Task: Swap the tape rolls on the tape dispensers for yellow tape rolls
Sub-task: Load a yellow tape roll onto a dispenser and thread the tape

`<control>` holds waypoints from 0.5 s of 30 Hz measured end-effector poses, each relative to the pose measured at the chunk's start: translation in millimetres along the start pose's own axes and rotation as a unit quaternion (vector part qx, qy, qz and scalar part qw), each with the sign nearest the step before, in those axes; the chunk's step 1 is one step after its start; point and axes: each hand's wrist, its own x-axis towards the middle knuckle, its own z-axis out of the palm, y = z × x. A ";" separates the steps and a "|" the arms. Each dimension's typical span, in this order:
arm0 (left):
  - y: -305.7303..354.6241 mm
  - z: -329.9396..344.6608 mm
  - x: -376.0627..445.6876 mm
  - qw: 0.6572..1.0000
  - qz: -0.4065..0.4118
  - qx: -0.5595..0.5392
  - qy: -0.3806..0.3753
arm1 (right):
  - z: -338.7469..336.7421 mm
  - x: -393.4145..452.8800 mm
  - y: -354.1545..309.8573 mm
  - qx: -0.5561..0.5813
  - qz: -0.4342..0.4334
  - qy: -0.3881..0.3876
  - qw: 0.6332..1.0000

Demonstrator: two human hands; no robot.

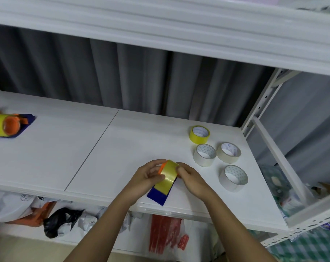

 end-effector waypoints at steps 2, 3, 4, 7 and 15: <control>-2.5 -0.4 -1.6 1.000 0.009 0.009 0.000 | 3.1 1.2 0.3 -0.002 0.006 0.039 0.999; -3.9 -0.4 -1.9 1.000 0.013 0.016 0.010 | 5.1 0.0 -0.7 -0.025 -0.017 0.081 0.996; -5.3 -0.2 -1.7 0.999 0.015 0.020 0.022 | 6.5 -1.5 -2.3 -0.054 -0.055 0.125 0.989; -7.2 1.9 0.4 0.999 0.019 0.021 0.046 | 8.4 -5.1 -8.3 -0.159 -0.171 0.191 0.954; -9.2 9.9 7.3 0.996 0.036 0.028 0.076 | 16.8 -22.5 -16.4 -0.323 -0.164 0.152 0.920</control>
